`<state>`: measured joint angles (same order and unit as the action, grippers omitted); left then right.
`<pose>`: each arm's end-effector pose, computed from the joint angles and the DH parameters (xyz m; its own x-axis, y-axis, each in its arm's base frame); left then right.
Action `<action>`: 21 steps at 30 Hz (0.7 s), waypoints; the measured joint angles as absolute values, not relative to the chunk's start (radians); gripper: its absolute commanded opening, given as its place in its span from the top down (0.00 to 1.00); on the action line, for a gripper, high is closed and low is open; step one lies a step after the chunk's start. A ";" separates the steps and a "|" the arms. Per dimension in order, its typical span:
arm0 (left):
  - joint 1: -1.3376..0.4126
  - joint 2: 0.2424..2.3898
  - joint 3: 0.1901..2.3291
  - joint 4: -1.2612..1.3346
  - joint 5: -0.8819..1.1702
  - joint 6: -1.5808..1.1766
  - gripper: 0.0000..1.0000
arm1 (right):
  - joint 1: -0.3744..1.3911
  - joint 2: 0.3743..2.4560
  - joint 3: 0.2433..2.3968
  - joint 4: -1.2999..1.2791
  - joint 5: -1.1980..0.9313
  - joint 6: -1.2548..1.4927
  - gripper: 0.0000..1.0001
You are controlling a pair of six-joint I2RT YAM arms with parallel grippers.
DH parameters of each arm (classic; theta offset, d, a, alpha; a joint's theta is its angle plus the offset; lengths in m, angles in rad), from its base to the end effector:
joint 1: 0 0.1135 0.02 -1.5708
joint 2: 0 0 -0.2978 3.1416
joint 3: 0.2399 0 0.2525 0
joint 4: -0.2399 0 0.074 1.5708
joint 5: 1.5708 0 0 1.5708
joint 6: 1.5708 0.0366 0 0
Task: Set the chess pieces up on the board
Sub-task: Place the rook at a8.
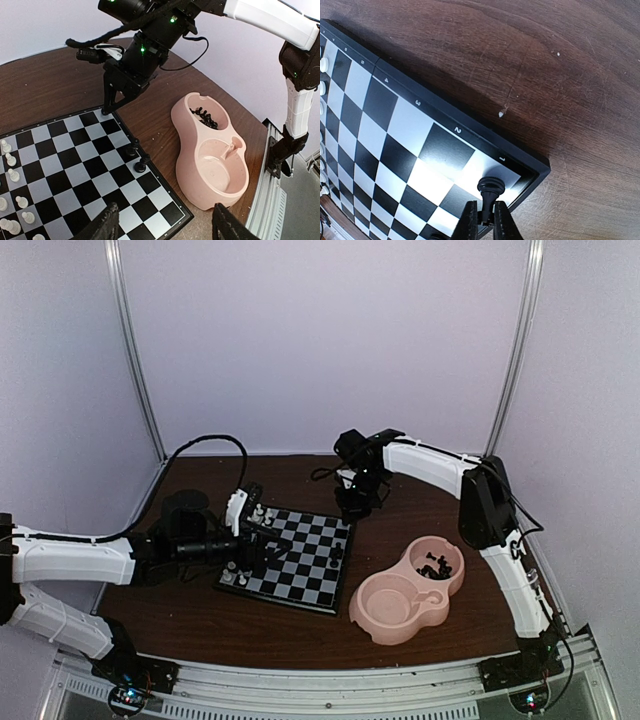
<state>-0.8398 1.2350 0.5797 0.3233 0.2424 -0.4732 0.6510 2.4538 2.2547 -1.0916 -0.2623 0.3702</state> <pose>0.1647 -0.1968 0.2571 -0.5921 -0.0024 -0.8059 0.6790 0.5371 -0.5005 0.4179 0.3303 0.2078 -0.9451 -0.2807 -0.1676 -0.3222 0.8864 0.3323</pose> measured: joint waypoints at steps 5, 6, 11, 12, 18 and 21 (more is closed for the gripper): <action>-0.840 1.235 0.580 0.323 0.244 -0.473 0.36 | 0.651 2.454 2.255 -1.092 -0.270 0.370 0.90; -0.840 1.235 0.580 0.323 0.244 -0.473 0.36 | 0.651 2.454 2.255 -1.092 -0.271 0.369 0.88; -0.840 1.236 0.580 0.323 0.246 -0.473 0.36 | 0.651 2.454 2.255 -1.092 -0.276 0.364 0.76; -0.840 1.237 0.580 0.323 0.247 -0.473 0.36 | 0.651 2.454 2.255 -1.092 -0.276 0.365 0.75; -0.840 1.244 0.583 0.320 0.252 -0.473 0.36 | 0.651 2.454 2.255 -1.088 -0.277 0.366 0.72; -0.840 1.244 0.583 0.320 0.252 -0.473 0.36 | 0.651 2.454 2.255 -1.087 -0.276 0.365 0.67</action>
